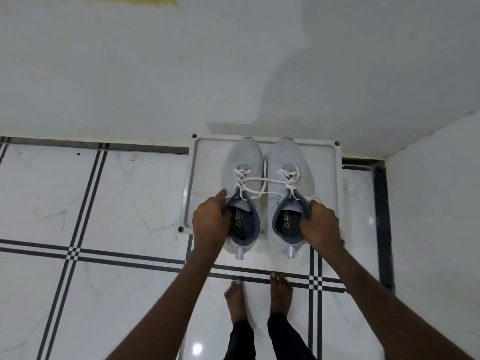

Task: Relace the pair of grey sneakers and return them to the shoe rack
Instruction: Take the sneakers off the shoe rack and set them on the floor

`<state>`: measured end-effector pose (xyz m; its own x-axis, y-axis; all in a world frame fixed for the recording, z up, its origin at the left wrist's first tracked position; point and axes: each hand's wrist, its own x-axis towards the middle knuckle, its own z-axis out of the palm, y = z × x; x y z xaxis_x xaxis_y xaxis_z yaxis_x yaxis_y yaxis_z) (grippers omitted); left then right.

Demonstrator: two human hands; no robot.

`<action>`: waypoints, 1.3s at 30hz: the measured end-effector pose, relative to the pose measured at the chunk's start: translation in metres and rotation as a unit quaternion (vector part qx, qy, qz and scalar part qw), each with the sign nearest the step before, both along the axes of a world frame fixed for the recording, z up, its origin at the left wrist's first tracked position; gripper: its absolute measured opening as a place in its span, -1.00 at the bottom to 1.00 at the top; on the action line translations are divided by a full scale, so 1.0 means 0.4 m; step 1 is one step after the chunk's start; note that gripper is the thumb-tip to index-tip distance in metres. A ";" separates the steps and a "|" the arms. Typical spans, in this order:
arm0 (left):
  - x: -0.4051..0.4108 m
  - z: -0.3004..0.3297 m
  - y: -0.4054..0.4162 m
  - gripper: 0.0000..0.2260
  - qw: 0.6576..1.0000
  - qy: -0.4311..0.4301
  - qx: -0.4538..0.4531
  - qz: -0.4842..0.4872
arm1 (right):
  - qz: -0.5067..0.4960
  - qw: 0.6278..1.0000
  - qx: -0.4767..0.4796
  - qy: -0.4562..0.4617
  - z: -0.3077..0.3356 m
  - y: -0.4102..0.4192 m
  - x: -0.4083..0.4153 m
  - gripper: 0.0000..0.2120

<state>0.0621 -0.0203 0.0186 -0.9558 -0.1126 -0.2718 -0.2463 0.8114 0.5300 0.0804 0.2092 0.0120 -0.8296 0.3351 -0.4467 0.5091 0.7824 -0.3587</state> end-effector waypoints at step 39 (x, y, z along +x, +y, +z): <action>0.831 -1.103 -0.168 -0.58 0.999 -0.034 -0.018 -0.033 | -0.054 0.997 -0.001 -0.048 -1.033 -0.159 0.860 -0.82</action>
